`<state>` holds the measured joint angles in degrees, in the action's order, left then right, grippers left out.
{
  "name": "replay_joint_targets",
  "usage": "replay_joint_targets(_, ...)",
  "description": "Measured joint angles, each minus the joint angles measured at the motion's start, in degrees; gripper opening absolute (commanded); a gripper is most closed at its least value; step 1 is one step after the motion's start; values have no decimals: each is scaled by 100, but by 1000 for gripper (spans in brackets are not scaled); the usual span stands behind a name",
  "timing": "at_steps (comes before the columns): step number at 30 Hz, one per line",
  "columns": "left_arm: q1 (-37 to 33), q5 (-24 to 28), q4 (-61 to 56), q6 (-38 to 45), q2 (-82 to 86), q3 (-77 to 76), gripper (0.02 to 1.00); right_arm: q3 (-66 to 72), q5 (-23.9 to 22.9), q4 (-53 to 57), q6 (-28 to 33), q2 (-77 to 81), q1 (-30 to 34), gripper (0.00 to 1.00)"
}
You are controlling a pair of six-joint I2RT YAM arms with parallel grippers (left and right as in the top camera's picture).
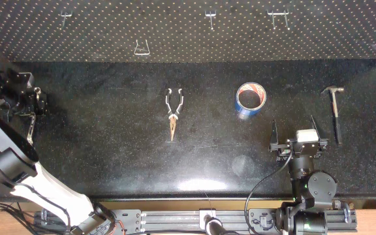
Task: Place Tools Onto Pegboard
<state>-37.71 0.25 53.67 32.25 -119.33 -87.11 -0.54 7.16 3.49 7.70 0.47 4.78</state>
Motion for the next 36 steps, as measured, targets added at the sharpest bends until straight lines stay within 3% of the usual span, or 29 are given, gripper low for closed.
replay_joint_targets(20,149,280,-129,-155,52,168,912,0,-2,0,0,0,0,930)
replay_joint_targets(26,136,136,85,-157,122,286,919,0,-2,0,0,0,0,928)
replay_joint_targets(36,-28,179,-894,-214,979,1530,921,0,0,0,0,0,0,928)
